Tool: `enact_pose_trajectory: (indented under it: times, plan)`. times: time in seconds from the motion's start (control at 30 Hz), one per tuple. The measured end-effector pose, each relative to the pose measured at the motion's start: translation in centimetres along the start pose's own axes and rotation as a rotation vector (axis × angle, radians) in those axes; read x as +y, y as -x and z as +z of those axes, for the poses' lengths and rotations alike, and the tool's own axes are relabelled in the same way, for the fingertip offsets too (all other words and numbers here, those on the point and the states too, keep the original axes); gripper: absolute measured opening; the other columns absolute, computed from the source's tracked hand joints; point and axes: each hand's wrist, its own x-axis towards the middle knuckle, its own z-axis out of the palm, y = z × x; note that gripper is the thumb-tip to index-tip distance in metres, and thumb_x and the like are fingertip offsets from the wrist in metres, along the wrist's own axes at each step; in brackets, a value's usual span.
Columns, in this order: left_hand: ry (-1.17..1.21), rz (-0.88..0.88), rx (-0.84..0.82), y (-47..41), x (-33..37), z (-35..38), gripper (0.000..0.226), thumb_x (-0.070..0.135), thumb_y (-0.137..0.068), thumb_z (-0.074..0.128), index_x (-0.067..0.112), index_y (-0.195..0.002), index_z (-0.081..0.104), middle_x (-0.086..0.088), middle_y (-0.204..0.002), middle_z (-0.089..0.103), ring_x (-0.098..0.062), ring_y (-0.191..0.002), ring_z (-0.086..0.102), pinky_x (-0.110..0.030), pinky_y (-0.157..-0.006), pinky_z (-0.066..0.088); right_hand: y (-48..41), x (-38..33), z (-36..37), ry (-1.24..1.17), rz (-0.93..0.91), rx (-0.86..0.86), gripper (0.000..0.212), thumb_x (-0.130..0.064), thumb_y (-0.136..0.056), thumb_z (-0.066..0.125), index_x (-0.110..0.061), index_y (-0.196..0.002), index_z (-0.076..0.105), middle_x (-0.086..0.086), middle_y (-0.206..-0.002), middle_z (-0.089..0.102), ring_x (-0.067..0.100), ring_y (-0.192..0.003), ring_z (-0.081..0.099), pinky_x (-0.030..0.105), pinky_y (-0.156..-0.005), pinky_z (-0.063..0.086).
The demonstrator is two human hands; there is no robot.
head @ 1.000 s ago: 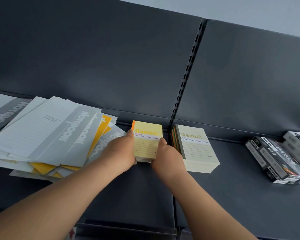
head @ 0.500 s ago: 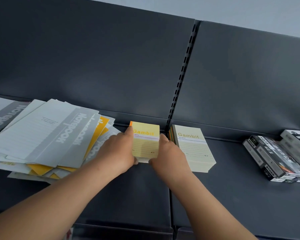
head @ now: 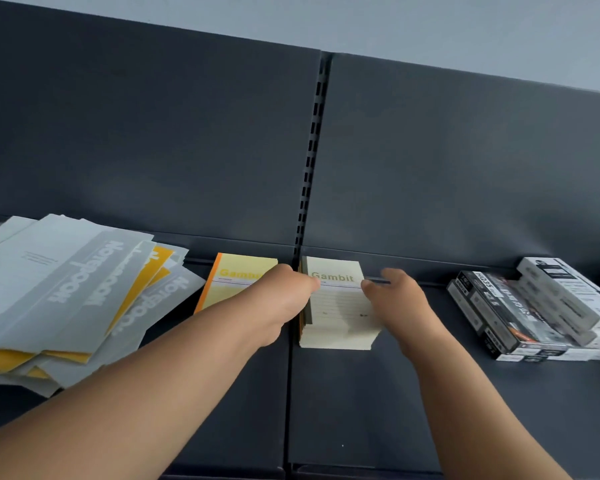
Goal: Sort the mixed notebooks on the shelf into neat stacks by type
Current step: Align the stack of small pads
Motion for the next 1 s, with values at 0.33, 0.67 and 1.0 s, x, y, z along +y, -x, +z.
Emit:
enact_pose_trajectory:
  times: [0.33, 0.67, 1.0]
  plan:
    - [0.096, -0.185, 0.045, -3.5, -1.4, 3.5, 0.036, 0.008, -0.088, 0.052, 0.008, -0.123, 0.056, -0.007, -0.125, 0.059, -0.029, -0.115, 0.056, -0.041, -0.100, 0.046, -3.4, 2.8, 1.0, -0.185, 0.202, -0.279, 0.027, -0.026, -0.084, 0.058, -0.015, -0.109, 0.053, 0.012, -0.109, 0.065, 0.024, -0.084, 0.062, 0.036, -0.074, 0.052]
    - [0.064, -0.230, 0.148, -3.9, -1.3, 3.9, 0.033, -0.001, -0.088, 0.045, 0.004, -0.119, 0.056, -0.013, -0.120, 0.059, -0.030, -0.110, 0.057, -0.042, -0.100, 0.047, -4.6, 2.4, -0.3, -0.398, 0.328, -0.380, 0.011, -0.015, -0.093, 0.059, -0.011, -0.101, 0.064, 0.004, -0.081, 0.071, 0.019, -0.071, 0.065, 0.030, -0.060, 0.047]
    - [0.129, -0.244, 0.128, -3.3, -1.1, 3.5, 0.041, -0.001, -0.076, 0.044, 0.004, -0.113, 0.061, -0.015, -0.122, 0.061, -0.033, -0.111, 0.059, -0.045, -0.100, 0.047, -4.6, 2.6, -0.3, -0.523, 0.319, -0.387, 0.028, -0.023, -0.086, 0.067, -0.012, -0.111, 0.066, 0.009, -0.090, 0.076, 0.027, -0.082, 0.068, 0.035, -0.078, 0.054]
